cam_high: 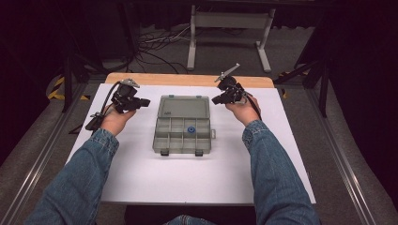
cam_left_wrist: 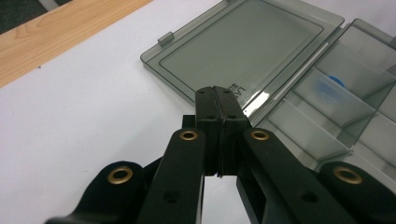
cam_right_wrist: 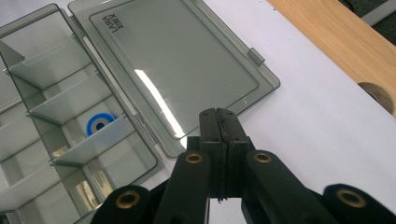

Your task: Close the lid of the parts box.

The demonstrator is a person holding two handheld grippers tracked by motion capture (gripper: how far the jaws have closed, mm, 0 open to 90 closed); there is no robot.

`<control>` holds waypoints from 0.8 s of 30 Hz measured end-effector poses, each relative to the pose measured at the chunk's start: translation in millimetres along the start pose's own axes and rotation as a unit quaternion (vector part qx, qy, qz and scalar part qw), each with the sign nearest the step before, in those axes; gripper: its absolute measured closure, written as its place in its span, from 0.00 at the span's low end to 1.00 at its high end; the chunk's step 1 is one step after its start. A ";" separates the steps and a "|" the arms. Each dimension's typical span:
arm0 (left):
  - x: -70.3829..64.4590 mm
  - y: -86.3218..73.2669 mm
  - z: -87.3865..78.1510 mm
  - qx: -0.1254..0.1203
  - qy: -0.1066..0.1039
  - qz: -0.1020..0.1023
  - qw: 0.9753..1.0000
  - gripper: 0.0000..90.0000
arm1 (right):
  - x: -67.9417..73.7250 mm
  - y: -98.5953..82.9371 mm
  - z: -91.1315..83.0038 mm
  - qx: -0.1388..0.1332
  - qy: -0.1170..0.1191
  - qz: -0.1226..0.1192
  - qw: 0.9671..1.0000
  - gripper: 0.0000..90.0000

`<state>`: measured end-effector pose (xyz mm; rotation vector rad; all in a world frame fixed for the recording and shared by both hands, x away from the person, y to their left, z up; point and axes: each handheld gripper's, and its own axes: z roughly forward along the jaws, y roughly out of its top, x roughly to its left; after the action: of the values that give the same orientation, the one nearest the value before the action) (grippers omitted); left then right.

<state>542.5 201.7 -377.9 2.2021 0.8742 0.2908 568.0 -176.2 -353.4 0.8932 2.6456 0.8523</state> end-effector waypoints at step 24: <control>14.8 -9.1 53.1 0.048 -0.015 -0.012 0.999 0.99 | -17.6 -15.3 40.0 0.041 0.010 0.013 0.999 1.00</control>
<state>572.5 186.6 -422.5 2.2768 0.9136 0.2086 589.5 -178.7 -394.3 0.9450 2.7089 0.7685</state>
